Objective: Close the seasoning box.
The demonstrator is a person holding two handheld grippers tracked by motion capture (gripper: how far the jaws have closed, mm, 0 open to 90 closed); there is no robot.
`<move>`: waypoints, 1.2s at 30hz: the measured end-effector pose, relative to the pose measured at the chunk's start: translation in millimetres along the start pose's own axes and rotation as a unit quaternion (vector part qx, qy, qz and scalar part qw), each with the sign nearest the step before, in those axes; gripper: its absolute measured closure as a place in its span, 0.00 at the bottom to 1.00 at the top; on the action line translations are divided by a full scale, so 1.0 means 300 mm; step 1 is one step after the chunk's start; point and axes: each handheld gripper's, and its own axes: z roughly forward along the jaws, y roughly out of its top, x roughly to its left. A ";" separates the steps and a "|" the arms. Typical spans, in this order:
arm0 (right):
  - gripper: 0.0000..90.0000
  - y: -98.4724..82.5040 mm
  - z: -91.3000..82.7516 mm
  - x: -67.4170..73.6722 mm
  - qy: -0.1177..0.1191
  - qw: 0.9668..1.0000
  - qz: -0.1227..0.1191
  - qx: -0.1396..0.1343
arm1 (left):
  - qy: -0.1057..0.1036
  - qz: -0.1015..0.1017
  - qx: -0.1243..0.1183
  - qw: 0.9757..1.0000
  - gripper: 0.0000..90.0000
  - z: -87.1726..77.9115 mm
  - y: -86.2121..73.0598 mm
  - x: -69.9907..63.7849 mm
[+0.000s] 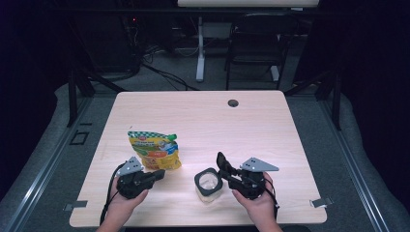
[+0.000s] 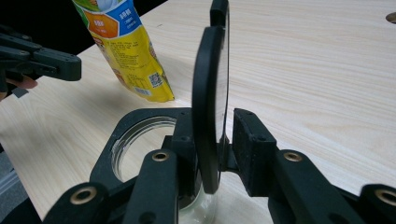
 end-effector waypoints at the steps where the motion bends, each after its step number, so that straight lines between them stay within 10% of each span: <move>1: 0.79 0.003 0.003 0.000 0.004 1.000 0.000 0.002 | 0.001 0.000 -0.001 1.000 0.98 0.000 0.000 0.001; 23: 0.95 0.042 0.050 -0.043 0.016 1.000 -0.007 0.007 | 0.011 -0.008 -0.001 1.000 0.92 -0.013 0.001 0.028; 36: 0.96 0.075 0.084 -0.063 0.029 0.998 -0.051 0.003 | 0.014 -0.008 -0.003 1.000 0.92 -0.012 -0.001 0.032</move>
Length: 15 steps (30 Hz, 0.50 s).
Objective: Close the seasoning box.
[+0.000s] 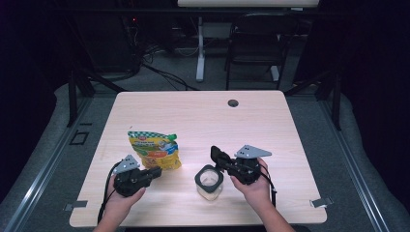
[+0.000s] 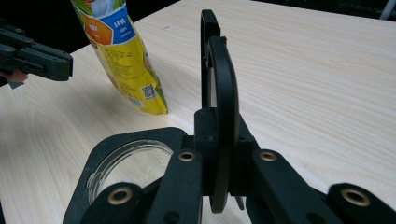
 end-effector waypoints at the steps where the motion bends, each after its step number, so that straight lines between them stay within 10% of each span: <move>1: 0.96 0.001 0.002 -0.002 0.002 1.000 -0.001 -0.001 | 0.000 0.000 0.000 1.000 0.93 0.000 0.000 0.000; 15: 0.98 -0.001 -0.003 -0.030 0.003 1.000 -0.016 -0.006 | 0.001 -0.002 -0.002 1.000 0.93 0.000 0.000 0.003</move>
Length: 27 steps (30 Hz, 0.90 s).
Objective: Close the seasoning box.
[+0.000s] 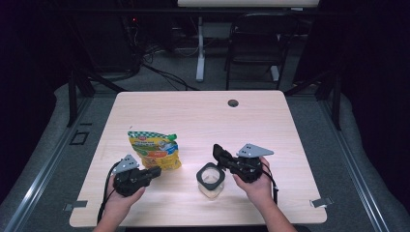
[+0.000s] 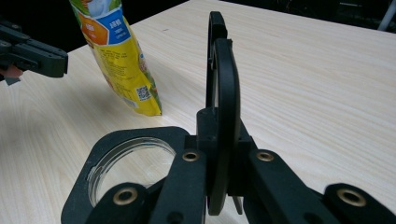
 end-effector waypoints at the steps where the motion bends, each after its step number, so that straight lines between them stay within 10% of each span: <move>1: 0.98 -0.002 0.001 -0.001 0.000 1.000 0.002 -0.004 | 0.000 0.000 0.000 1.000 0.93 0.001 0.000 0.000; 27: 0.82 -0.033 -0.085 -0.014 -0.021 1.000 0.013 0.002 | 0.009 -0.009 -0.008 1.000 0.91 -0.033 0.010 0.032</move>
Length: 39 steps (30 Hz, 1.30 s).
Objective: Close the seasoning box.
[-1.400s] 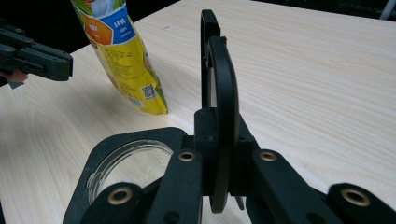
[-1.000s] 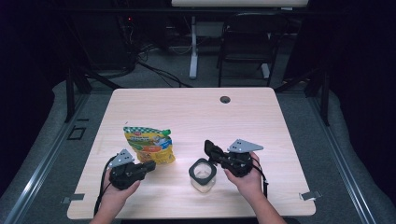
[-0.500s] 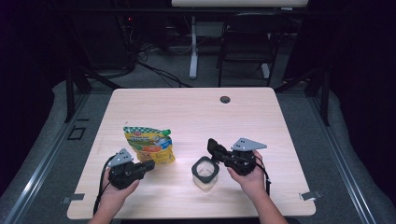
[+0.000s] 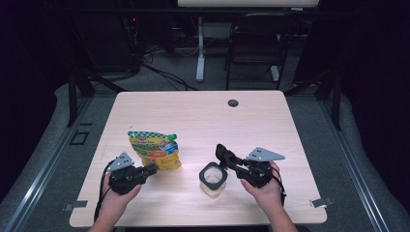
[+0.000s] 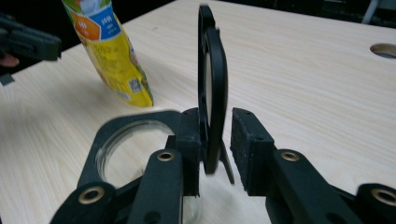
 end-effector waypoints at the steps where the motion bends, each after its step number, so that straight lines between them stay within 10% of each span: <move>1: 0.83 -0.002 -0.006 -0.003 0.000 1.000 -0.004 0.003 | 0.002 0.001 -0.002 1.000 0.91 -0.001 0.000 0.003; 19: 0.95 0.010 -0.004 -0.036 0.004 1.000 0.016 -0.002 | 0.020 -0.015 -0.011 1.000 0.84 -0.041 0.007 0.059; 39: 0.74 -0.016 -0.019 -0.061 0.011 0.999 0.038 -0.024 | 0.039 -0.040 -0.008 0.998 0.63 -0.075 0.017 0.165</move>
